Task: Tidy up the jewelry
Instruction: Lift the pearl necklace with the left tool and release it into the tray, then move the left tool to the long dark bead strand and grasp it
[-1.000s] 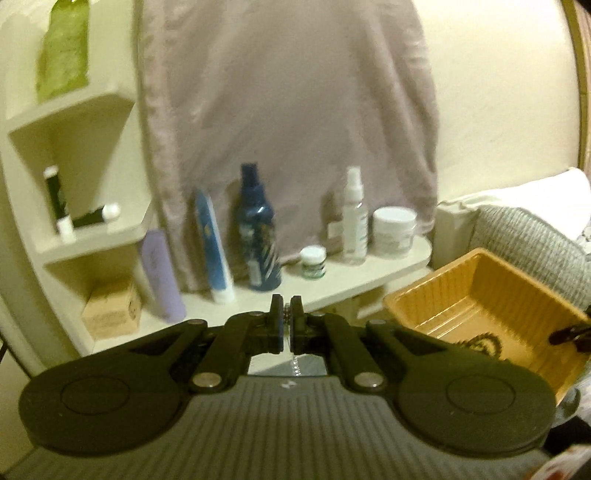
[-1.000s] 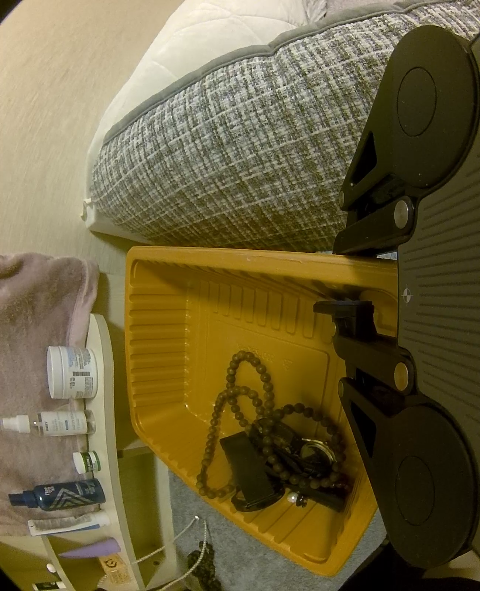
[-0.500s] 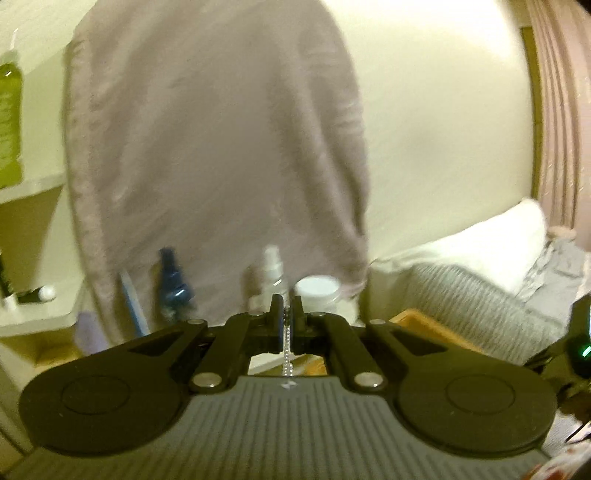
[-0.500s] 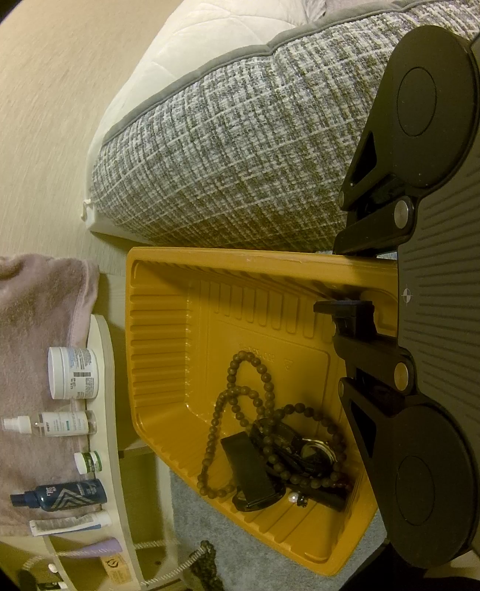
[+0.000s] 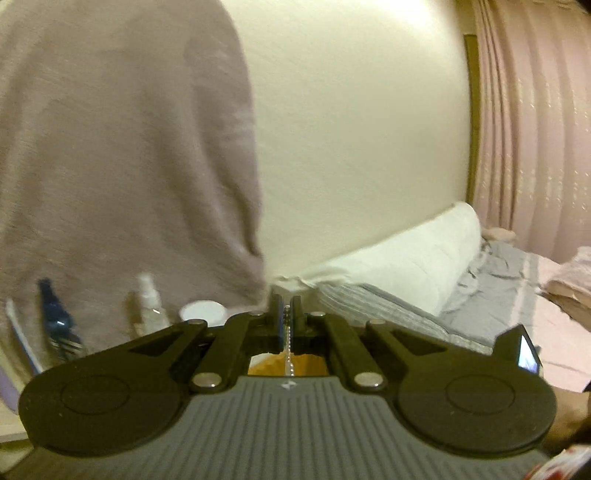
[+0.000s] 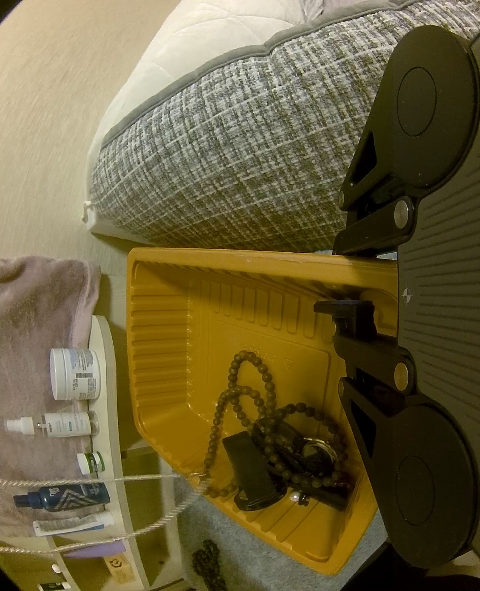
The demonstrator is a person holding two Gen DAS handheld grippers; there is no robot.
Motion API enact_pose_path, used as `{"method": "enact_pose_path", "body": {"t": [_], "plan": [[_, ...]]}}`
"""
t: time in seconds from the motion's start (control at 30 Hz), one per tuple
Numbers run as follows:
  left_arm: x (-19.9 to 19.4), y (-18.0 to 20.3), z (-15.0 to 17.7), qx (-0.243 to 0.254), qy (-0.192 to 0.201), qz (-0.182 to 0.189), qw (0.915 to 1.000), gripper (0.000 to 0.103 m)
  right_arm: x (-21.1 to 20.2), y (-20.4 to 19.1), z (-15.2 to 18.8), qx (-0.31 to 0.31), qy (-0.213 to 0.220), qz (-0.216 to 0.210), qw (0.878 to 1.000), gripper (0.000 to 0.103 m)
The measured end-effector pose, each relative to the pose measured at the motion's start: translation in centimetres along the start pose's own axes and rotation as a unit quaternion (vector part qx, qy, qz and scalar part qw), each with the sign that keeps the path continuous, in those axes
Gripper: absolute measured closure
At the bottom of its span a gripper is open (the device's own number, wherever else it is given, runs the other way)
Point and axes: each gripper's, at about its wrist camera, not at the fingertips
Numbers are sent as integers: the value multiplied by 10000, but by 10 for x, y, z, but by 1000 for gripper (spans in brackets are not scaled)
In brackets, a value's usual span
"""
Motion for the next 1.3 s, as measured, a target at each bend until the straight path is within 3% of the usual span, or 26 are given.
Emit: {"method": "enact_pose_path", "body": {"t": [0.27, 0.53, 0.73, 0.8, 1.1, 1.3], "plan": [[32, 16, 11, 83, -431, 342, 9984, 101, 0, 0, 1, 38, 17, -25, 10000, 98], [57, 14, 38, 121, -998, 330, 9944, 101, 0, 0, 1, 61, 20, -26, 10000, 98], [64, 15, 49, 131, -1185, 278, 9925, 100, 1, 0, 1, 60, 21, -29, 10000, 98], [64, 13, 49, 94, -1200, 220, 9925, 84, 0, 1, 1, 66, 21, -28, 10000, 98], [39, -23, 70, -433, -1156, -545, 9909, 83, 0, 0, 2, 80, 31, -29, 10000, 98], [8, -58, 109, -947, -1245, -1430, 9773, 82, 0, 0, 3, 68, 36, -20, 10000, 98]]}}
Point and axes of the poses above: each gripper's, at about its wrist camera, not at the fingertips, and x roughly the way its jaws point, y to its right, z to its underside, and after that the axes turned 11 degrees about -y, right-handed
